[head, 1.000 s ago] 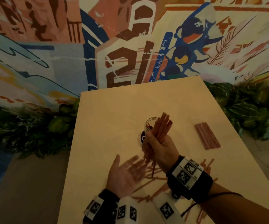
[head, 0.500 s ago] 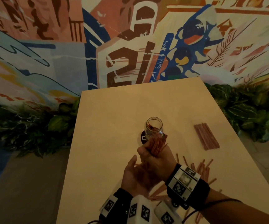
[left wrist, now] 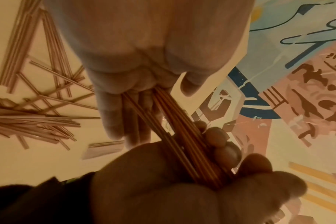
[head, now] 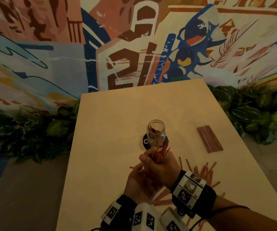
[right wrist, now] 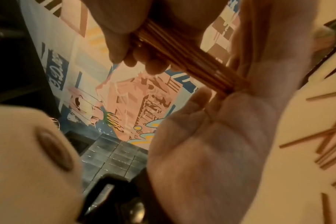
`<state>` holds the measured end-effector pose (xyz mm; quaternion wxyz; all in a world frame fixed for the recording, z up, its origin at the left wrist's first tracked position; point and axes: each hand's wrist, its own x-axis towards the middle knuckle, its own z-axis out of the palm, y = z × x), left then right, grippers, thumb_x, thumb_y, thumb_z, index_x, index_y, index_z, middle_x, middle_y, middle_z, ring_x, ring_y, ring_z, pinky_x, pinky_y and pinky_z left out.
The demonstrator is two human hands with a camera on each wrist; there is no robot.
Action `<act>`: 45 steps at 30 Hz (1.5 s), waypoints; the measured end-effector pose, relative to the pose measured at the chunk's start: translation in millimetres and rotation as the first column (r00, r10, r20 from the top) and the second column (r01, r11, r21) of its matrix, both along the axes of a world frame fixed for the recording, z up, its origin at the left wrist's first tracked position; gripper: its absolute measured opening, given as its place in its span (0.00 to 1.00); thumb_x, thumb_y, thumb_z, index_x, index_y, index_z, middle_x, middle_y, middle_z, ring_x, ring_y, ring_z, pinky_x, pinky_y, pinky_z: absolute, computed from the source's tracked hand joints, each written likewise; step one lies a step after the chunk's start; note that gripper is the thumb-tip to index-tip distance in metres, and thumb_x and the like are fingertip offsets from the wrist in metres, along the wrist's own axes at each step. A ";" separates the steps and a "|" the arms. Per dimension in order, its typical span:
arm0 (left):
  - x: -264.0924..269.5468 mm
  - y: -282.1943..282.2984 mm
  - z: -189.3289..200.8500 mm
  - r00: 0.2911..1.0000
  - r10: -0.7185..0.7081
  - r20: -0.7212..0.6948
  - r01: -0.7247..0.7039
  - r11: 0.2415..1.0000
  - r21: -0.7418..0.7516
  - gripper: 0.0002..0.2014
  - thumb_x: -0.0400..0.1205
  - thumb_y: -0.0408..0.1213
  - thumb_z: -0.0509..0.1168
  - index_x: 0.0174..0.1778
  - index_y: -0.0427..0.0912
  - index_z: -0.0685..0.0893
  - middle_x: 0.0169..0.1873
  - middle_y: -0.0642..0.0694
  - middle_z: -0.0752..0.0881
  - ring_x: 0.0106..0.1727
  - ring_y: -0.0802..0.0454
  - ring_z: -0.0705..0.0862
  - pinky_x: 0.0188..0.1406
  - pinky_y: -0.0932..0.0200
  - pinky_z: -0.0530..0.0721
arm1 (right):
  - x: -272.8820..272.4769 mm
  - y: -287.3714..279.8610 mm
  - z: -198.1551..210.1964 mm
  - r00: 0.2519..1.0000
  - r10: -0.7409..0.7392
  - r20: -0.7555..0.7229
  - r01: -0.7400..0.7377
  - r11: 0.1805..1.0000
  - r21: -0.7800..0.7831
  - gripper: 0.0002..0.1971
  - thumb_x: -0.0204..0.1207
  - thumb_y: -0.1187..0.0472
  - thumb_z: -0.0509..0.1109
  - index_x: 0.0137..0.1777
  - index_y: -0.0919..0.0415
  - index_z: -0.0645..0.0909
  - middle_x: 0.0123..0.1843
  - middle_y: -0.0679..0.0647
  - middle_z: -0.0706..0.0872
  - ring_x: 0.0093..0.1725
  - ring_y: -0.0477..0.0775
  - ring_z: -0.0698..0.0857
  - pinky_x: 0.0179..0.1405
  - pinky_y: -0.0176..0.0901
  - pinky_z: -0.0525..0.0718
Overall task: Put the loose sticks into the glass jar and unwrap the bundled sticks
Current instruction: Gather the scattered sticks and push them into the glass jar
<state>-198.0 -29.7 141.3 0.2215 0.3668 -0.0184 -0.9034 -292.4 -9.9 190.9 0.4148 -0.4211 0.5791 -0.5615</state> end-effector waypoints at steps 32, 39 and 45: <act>-2.9 -14.7 -9.9 0.996 -0.093 0.006 0.093 0.990 -0.109 0.19 0.72 0.43 0.62 0.47 0.35 0.91 0.47 0.34 0.91 0.44 0.39 0.91 0.45 0.47 0.88 | -5.2 -3.7 1.3 0.992 -0.061 0.110 0.059 0.998 0.027 0.10 0.71 0.70 0.72 0.35 0.54 0.78 0.21 0.46 0.80 0.24 0.44 0.80 0.27 0.34 0.80; -4.3 -9.8 -6.7 0.988 -0.063 -0.139 0.039 0.985 -0.166 0.30 0.43 0.41 0.87 0.42 0.35 0.93 0.44 0.35 0.92 0.43 0.41 0.92 0.42 0.48 0.90 | -0.6 -0.3 -2.6 1.000 0.017 0.002 -0.017 0.997 0.082 0.18 0.71 0.67 0.72 0.30 0.39 0.83 0.27 0.40 0.87 0.32 0.42 0.84 0.37 0.37 0.84; -7.3 -11.8 -6.1 0.992 -0.064 -0.107 0.041 0.978 -0.202 0.24 0.56 0.46 0.82 0.46 0.41 0.93 0.47 0.39 0.93 0.46 0.42 0.92 0.43 0.46 0.89 | -4.7 0.9 3.5 0.991 0.021 0.135 -0.026 0.999 0.036 0.12 0.68 0.72 0.74 0.47 0.57 0.79 0.25 0.47 0.85 0.27 0.45 0.85 0.31 0.33 0.84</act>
